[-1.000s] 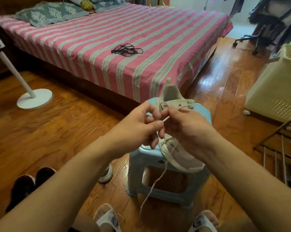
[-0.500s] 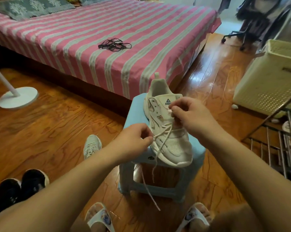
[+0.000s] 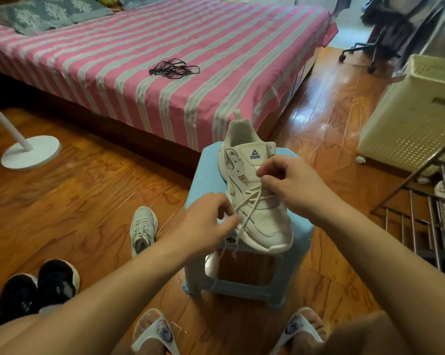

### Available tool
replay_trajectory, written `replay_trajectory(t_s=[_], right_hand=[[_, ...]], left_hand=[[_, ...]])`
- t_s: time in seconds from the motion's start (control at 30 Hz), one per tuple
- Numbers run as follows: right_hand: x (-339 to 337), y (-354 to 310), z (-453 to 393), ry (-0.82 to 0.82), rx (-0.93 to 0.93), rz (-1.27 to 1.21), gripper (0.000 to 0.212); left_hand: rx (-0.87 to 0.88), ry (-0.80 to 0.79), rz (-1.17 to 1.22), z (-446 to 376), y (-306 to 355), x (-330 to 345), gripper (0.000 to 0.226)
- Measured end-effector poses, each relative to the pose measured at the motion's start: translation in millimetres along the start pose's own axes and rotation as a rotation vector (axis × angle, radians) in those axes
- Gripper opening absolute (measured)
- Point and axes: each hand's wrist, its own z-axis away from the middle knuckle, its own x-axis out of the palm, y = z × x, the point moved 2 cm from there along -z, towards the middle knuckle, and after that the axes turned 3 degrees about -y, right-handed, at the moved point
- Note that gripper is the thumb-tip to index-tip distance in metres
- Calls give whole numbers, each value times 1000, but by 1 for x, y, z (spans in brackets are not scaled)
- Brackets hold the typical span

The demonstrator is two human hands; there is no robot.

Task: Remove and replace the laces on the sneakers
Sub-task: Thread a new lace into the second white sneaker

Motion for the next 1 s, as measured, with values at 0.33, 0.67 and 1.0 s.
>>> replay_trajectory(t_s=[0.33,0.67,1.0], right_hand=[[1,2,-1,-59,-140,117,21],[-9,-3,-4,55,-373,265,7],[20,-4,14,-307,-655,602,12]], left_hand=[[-89,15,388,2,27,-15,19],[-293,-115,-361,5,-70,-115,25],[-593,569,841,-14,-145,-116,17]])
